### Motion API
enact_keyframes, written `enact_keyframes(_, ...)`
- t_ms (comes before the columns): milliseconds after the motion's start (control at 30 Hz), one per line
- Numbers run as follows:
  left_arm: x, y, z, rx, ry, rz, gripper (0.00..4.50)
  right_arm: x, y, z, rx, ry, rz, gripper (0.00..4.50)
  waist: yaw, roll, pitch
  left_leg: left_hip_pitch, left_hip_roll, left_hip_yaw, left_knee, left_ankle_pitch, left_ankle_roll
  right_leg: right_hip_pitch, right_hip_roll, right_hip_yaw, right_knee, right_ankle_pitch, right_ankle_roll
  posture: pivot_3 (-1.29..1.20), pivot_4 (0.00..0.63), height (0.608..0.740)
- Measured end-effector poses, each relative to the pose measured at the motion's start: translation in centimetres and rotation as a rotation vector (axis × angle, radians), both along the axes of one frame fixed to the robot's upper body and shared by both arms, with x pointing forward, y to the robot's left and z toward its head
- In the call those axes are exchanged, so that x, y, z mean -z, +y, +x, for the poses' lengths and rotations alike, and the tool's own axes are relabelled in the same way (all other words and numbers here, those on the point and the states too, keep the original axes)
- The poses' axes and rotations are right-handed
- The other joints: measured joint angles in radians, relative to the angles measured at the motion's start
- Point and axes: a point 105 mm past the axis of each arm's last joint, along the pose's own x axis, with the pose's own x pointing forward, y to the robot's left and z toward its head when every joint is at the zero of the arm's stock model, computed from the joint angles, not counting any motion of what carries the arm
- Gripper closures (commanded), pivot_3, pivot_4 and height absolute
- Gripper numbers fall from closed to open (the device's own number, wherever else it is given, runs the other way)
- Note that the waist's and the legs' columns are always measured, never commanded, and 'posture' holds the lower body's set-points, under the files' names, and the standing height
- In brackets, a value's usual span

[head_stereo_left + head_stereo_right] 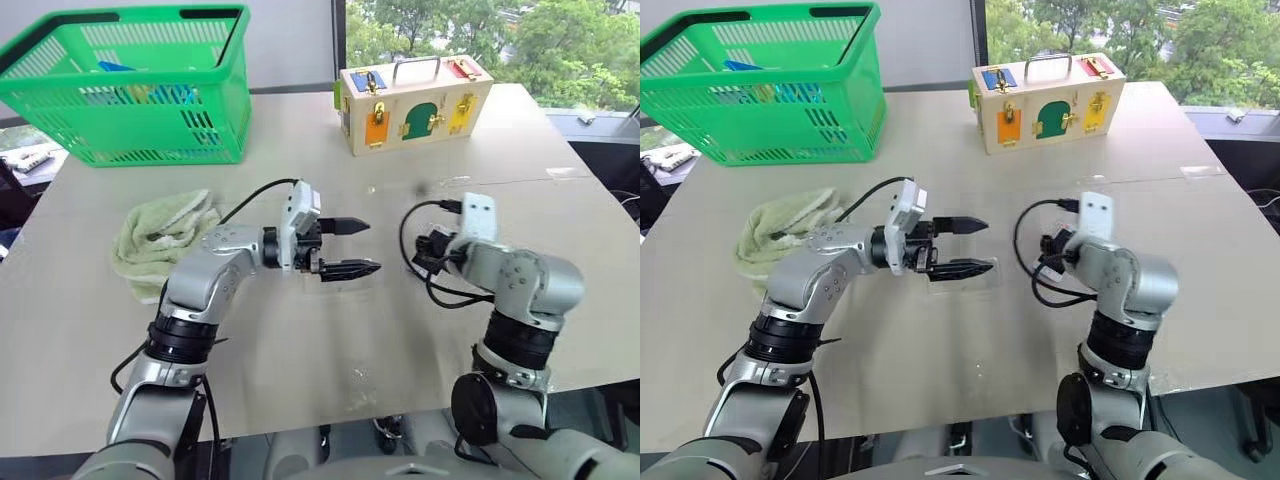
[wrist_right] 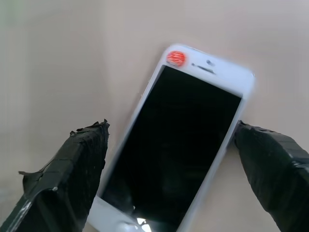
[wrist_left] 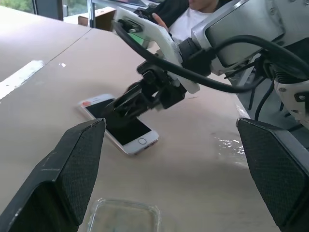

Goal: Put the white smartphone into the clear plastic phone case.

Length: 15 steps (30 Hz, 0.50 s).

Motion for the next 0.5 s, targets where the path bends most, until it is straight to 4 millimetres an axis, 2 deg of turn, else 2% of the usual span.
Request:
enact_keyframes(100,0.4,0.4,0.4,-0.019,0.003,0.005,0.02,-0.4,-0.3,0.1,-0.023,-0.024,-0.055,0.0,0.018,0.0,0.0,-0.002,0.0,0.003,-0.003,0.0,0.0,-0.003,0.002,0.002,-0.001,-0.002,-0.001,0.0,0.15,0.74)
enact_keyframes(300,1.4,1.2,1.3,-0.062,0.013,0.028,0.02,-0.2,-0.6,0.0,-0.01,-0.014,-0.082,0.0,0.02,0.0,0.0,-0.013,-0.002,0.006,-0.002,0.0,-0.001,-0.01,-0.001,0.003,-0.005,-0.002,0.001,0.0,0.15,0.74)
enact_keyframes(500,1.9,1.5,1.6,-0.078,0.017,0.039,0.02,0.7,0.3,-0.3,-0.045,0.006,-0.134,0.0,0.019,0.0,0.0,-0.013,-0.003,0.006,-0.001,0.0,-0.001,-0.01,-0.002,0.003,-0.005,-0.002,0.003,0.0,0.15,0.74)
